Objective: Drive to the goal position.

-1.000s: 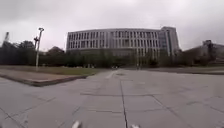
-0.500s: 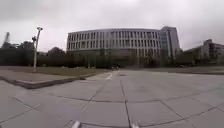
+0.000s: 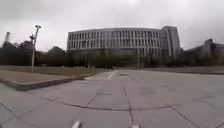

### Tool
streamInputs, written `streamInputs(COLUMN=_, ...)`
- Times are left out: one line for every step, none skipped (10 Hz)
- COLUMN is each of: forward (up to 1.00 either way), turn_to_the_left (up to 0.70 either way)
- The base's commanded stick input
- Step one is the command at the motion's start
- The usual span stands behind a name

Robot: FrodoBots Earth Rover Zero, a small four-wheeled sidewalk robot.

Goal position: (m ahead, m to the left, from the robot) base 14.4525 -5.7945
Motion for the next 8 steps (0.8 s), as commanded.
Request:
streamInputs(forward=0.70, turn_to_the_left=0.00)
streamInputs(forward=0.70, turn_to_the_left=0.00)
streamInputs(forward=0.70, turn_to_the_left=0.00)
streamInputs(forward=0.70, turn_to_the_left=0.00)
streamInputs(forward=0.70, turn_to_the_left=0.00)
streamInputs(forward=0.70, turn_to_the_left=0.00)
streamInputs(forward=0.70, turn_to_the_left=-0.29)
streamInputs(forward=0.70, turn_to_the_left=-0.32)
